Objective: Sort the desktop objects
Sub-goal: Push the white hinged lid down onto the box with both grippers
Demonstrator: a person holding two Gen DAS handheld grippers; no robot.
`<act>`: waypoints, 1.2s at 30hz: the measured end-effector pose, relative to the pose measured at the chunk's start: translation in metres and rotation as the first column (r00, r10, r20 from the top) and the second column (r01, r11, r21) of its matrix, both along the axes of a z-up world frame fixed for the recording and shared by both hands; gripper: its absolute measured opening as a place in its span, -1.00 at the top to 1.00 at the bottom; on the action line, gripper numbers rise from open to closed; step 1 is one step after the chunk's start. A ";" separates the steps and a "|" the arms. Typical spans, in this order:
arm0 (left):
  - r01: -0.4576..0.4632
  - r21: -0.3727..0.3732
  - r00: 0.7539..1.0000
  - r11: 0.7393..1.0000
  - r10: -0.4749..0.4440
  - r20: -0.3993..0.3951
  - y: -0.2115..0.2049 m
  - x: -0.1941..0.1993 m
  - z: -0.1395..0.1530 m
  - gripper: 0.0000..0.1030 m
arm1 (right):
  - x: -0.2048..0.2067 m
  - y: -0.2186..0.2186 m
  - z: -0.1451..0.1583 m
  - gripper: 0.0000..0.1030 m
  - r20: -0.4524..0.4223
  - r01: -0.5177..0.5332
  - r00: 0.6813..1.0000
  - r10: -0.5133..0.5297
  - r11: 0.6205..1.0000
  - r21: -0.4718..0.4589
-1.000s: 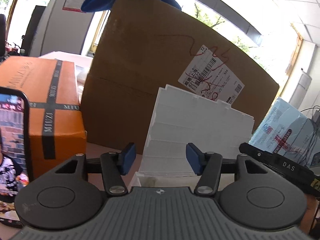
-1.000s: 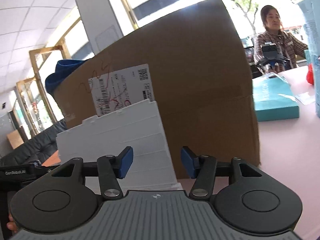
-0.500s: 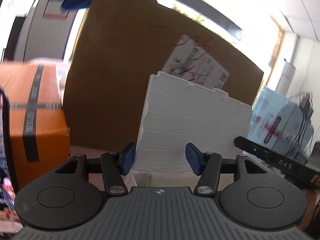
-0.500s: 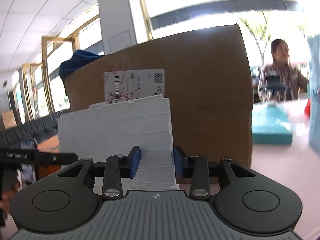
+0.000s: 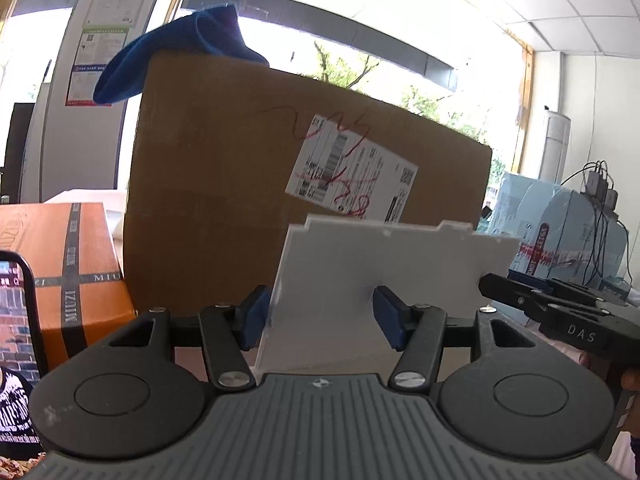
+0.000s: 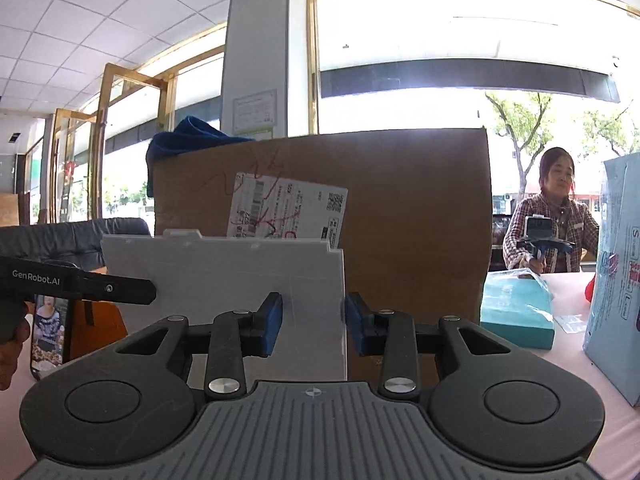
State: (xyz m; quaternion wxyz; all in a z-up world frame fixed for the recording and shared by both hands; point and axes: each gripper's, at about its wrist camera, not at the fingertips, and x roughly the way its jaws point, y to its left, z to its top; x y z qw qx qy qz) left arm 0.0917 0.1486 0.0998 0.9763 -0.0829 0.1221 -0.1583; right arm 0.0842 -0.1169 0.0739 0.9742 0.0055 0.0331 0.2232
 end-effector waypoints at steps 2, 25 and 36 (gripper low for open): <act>0.004 0.007 1.000 1.000 -0.004 0.005 -0.001 -0.003 0.003 -0.06 | -0.003 -0.001 0.003 0.37 0.008 -0.001 1.000 0.001 1.000 0.011; -0.046 0.191 0.999 0.980 0.050 -0.014 -0.028 -0.071 -0.010 -0.16 | -0.063 0.002 -0.023 0.37 -0.027 0.000 1.000 -0.001 0.999 -0.048; -0.028 0.168 0.999 0.985 0.031 -0.016 -0.018 -0.100 -0.012 -0.33 | -0.087 -0.002 -0.030 0.35 -0.062 0.018 0.998 -0.019 1.000 -0.016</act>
